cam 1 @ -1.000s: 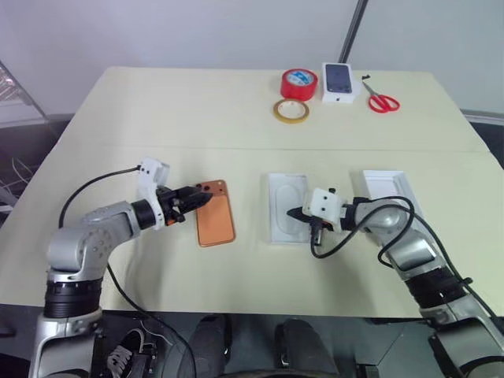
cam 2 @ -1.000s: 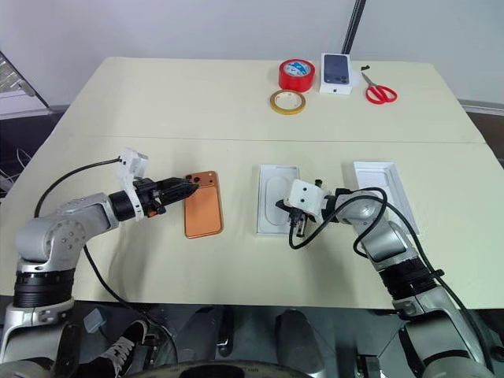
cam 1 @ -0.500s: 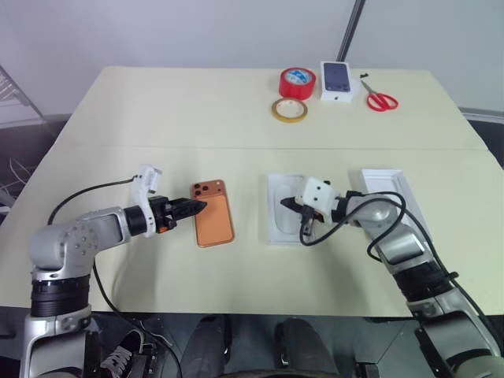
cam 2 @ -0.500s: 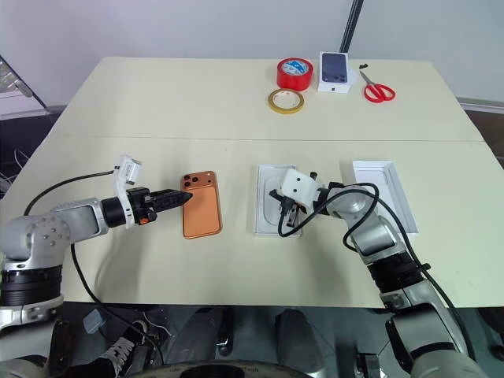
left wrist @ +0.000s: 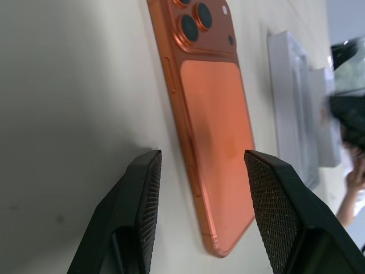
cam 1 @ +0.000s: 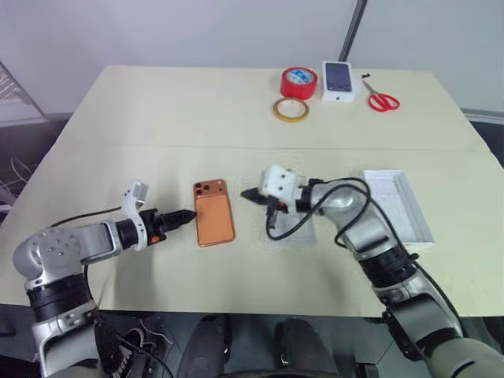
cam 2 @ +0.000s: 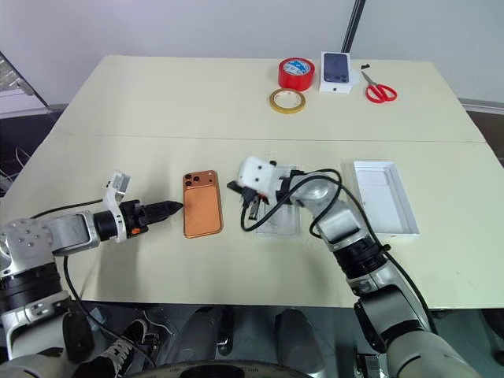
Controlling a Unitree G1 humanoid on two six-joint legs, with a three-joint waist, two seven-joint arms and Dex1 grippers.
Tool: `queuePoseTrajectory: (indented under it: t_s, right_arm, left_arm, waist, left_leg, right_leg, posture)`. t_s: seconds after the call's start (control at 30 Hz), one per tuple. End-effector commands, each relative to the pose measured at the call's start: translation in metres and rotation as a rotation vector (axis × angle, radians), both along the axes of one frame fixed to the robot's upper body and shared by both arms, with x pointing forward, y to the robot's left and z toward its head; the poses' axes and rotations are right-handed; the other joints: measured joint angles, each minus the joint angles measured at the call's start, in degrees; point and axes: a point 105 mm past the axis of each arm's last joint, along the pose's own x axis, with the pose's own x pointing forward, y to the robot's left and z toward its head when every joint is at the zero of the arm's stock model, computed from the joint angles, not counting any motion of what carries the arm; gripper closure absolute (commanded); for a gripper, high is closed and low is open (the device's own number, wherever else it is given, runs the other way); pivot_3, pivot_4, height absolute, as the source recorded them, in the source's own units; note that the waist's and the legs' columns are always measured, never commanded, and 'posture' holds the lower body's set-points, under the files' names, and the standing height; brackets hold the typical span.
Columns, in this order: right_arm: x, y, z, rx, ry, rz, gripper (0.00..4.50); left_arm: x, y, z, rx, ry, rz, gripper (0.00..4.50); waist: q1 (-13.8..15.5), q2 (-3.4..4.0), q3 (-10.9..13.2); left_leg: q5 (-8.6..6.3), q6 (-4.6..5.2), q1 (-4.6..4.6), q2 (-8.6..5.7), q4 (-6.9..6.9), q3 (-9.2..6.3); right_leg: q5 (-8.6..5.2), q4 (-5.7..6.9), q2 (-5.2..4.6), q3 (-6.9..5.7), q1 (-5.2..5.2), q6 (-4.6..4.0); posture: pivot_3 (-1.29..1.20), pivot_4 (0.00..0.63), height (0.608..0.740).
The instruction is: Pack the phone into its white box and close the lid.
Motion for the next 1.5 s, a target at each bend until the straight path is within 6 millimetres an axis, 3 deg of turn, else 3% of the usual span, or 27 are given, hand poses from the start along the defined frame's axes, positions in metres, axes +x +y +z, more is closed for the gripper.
queuePoseTrajectory:
  t_s: [0.03, 0.3, 0.4, 0.47, 0.67, 0.77, 1.0, 1.1, 1.2, 1.33, 1.4, 1.5]
  right_arm:
    - [0.009, 0.006, -0.007, -0.118, -0.039, -0.009, 4.48]
    - [0.018, 0.015, -0.037, -0.243, -0.007, -0.013, 4.48]
    - [0.016, 0.023, -0.038, -0.244, 0.000, 0.013, 4.48]
    - [0.015, 0.026, -0.037, -0.235, -0.002, 0.022, 4.48]
    - [0.015, 0.021, -0.038, -0.228, 0.011, 0.006, 4.48]
    - [0.015, 0.019, -0.038, -0.232, 0.009, 0.001, 4.48]
    - [0.016, 0.017, -0.037, -0.210, 0.015, -0.018, 4.48]
    - [0.017, 0.016, -0.037, -0.210, 0.014, -0.024, 4.50]
    - [0.017, 0.016, -0.036, -0.207, 0.009, -0.025, 4.50]
    - [0.020, 0.023, -0.018, -0.093, 0.009, -0.038, 4.50]
    - [0.018, 0.029, 0.015, 0.119, 0.033, -0.024, 4.50]
    - [0.000, 0.019, 0.057, 0.445, 0.257, 0.095, 4.50]
  left_arm:
    - [0.001, -0.007, 0.001, 0.004, -0.006, 0.007, 2.05]
    - [-0.005, -0.027, -0.027, 0.012, 0.087, 0.012, 2.05]
    - [-0.002, -0.034, -0.041, 0.060, 0.131, 0.020, 2.05]
    - [0.003, -0.041, -0.040, 0.043, 0.129, 0.011, 2.05]
    - [0.012, -0.074, -0.028, 0.002, 0.108, -0.076, 2.05]
    - [0.016, -0.074, -0.021, -0.019, 0.100, -0.075, 2.05]
    - [0.021, -0.045, -0.015, -0.011, 0.085, -0.011, 2.05]
    - [0.018, -0.038, -0.017, -0.018, 0.093, -0.001, 2.99]
    - [0.018, -0.033, -0.017, -0.040, 0.102, 0.008, 4.42]
    - [0.017, -0.035, -0.017, -0.077, 0.104, 0.008, 4.49]
    - [0.017, -0.038, -0.014, -0.157, 0.097, 0.001, 4.49]
    - [0.018, -0.037, -0.007, -0.231, 0.074, 0.016, 4.49]
  waist:
    - [0.0, 0.00, 0.0]
    - [0.1, 0.00, -0.2]
    - [0.2, 0.00, -0.2]
    - [0.2, 0.01, -0.4]
    - [0.3, 0.00, -0.5]
    - [0.2, 0.00, -0.5]
    - [-0.2, -0.01, -0.5]
    - [-0.4, -0.02, -0.5]
    - [-0.4, -0.10, -0.5]
    - [-0.5, -0.11, -0.5]
    - [-0.5, -0.16, -0.4]
    - [-0.3, -0.24, -0.3]
  left_leg:
    - [0.00, -0.01, 0.00, 0.00, 0.00, 0.00]
    - [0.10, -0.18, 0.11, -0.03, -0.01, 0.00]
    - [-0.01, -0.05, 0.66, -0.04, -0.15, -0.01]
    - [-0.03, -0.05, 1.14, -0.07, -0.34, 0.00]
    - [-0.03, -0.06, 1.15, -0.15, -0.42, -0.01]
    - [-0.02, -0.06, 1.12, -0.15, -0.45, -0.01]
    - [0.08, -0.20, 1.04, -0.14, -0.72, 0.00]
    - [0.12, -0.27, 1.04, -0.11, -0.82, 0.00]
    - [0.14, -0.30, 1.04, -0.09, -0.85, 0.00]
    - [0.15, -0.32, 1.06, -0.07, -0.87, 0.00]
    - [0.16, -0.33, 1.02, -0.06, -0.90, 0.01]
    - [0.16, -0.34, 0.90, -0.05, -0.90, 0.01]
  right_leg:
    - [0.00, 0.01, 0.00, 0.00, -0.01, 0.00]
    - [0.00, -0.01, 0.00, -0.01, 0.13, 0.00]
    - [0.00, -0.21, -0.01, -0.03, 0.48, 0.00]
    - [-0.01, -0.37, -0.05, -0.04, 0.92, -0.01]
    - [-0.01, -0.38, -0.13, -0.03, 0.93, -0.01]
    - [-0.01, -0.38, -0.13, -0.03, 0.89, -0.01]
    - [-0.01, -0.37, -0.06, 0.03, 0.82, -0.01]
    - [-0.01, -0.36, -0.02, 0.04, 0.76, -0.01]
    - [-0.01, -0.36, 0.00, 0.06, 0.74, -0.01]
    - [-0.01, -0.35, 0.01, 0.07, 0.74, -0.02]
    - [-0.01, -0.35, 0.01, 0.07, 0.69, -0.02]
    - [-0.01, -0.35, 0.01, 0.07, 0.58, -0.02]
  posture:
    - [0.00, 0.150, 0.740]
    - [0.00, 0.150, 0.740]
    - [0.00, 0.150, 0.740]
    - [0.00, 0.150, 0.740]
    - [0.00, 0.150, 0.740]
    - [0.00, 0.150, 0.740]
    - [0.00, 0.150, 0.740]
    - [0.00, 0.150, 0.740]
    - [0.00, 0.150, 0.740]
    - [0.00, 0.150, 0.740]
    - [0.00, 0.150, 0.740]
    - [0.00, 0.150, 0.740]
